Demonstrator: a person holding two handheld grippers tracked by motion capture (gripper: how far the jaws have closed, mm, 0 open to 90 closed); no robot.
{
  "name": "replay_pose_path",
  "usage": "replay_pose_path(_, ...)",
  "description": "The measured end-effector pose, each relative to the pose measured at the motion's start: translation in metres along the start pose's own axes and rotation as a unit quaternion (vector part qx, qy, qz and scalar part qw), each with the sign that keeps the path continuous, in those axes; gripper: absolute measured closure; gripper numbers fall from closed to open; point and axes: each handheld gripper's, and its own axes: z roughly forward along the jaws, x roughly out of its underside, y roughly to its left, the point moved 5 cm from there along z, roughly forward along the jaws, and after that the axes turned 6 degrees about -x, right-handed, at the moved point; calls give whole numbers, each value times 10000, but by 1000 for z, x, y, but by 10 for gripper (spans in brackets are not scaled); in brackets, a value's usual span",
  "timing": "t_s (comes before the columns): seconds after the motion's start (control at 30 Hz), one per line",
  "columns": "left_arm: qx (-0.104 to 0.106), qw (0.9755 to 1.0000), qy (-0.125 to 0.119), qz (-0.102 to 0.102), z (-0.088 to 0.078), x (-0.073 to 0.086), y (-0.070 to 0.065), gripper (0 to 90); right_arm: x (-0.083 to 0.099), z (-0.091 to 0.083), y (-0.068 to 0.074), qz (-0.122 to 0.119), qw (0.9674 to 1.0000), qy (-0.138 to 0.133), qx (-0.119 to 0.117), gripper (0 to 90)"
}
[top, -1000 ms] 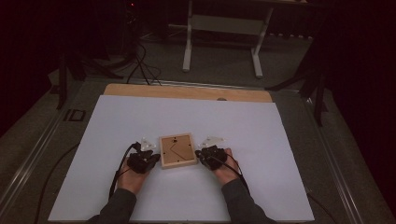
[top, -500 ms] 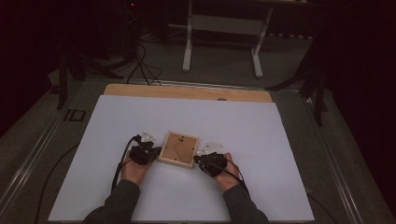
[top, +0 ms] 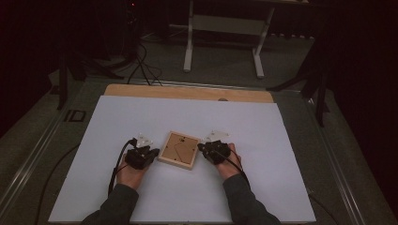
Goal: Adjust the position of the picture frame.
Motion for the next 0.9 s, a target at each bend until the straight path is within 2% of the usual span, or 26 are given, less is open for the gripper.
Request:
replay_pose_path(0.1, 2, 10000, -14, 64, -5, 0, -5, 900, -7, 4, -9, 45, 9999, -59, 100, 899)
replay_pose_path(0.27, 20, 9999, -94, 101, -16, 2, -6, 899, -16, 14, -21, 133, 9996, -40, 246, 899)
replay_pose_path(0.37, 53, 9999, -135, 74, -23, 4, -9, 899, -19, 18, -25, 153, 9994, -36, 309, 899)
replay_pose_path(0.5, 112, 9997, -148, 154, -29, 6, -15, 899, -23, 24, -31, 197, 9991, 11, 363, 899)
replay_pose_path(0.7, 238, 9990, 27, 385, -21, 11, -28, 899, -27, 32, -33, 171, 9992, 122, 331, 899)
replay_pose_path(0.8, 227, 9981, 171, 548, -16, 14, -33, 899, -27, 36, -33, 163, 9992, 178, 310, 899)
replay_pose_path(0.9, 219, 9977, 222, 598, -13, 15, -35, 899, -26, 40, -33, 171, 9991, 224, 318, 899)
